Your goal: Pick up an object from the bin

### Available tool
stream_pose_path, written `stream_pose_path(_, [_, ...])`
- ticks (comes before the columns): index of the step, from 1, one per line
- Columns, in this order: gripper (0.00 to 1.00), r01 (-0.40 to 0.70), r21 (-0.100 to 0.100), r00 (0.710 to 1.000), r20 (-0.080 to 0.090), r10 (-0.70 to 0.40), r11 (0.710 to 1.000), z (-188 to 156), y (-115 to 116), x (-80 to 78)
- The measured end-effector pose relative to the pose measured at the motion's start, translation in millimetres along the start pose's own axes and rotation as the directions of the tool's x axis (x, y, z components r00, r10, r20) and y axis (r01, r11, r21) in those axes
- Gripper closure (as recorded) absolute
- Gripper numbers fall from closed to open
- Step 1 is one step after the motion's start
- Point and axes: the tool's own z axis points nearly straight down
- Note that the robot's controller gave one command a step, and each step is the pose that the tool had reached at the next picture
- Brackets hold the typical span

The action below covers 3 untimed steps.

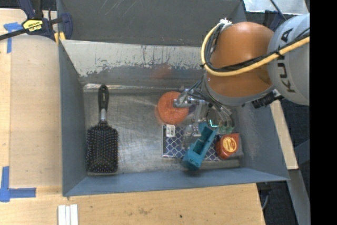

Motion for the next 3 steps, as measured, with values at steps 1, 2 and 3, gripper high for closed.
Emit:
stream_pose_path(1, [1.0,-0.002,0.0,1.0,0.008,0.002,1.0,-3.4,-0.3,-1.7])
stream_pose_path(2, [0.0,-0.003,0.0,1.0,0.008,0.003,1.0,-3.4,-0.3,-1.7])
stream_pose_path(3, [1.0,-0.003,0.0,1.0,0.008,0.003,1.0,-3.4,-0.4,-1.7])
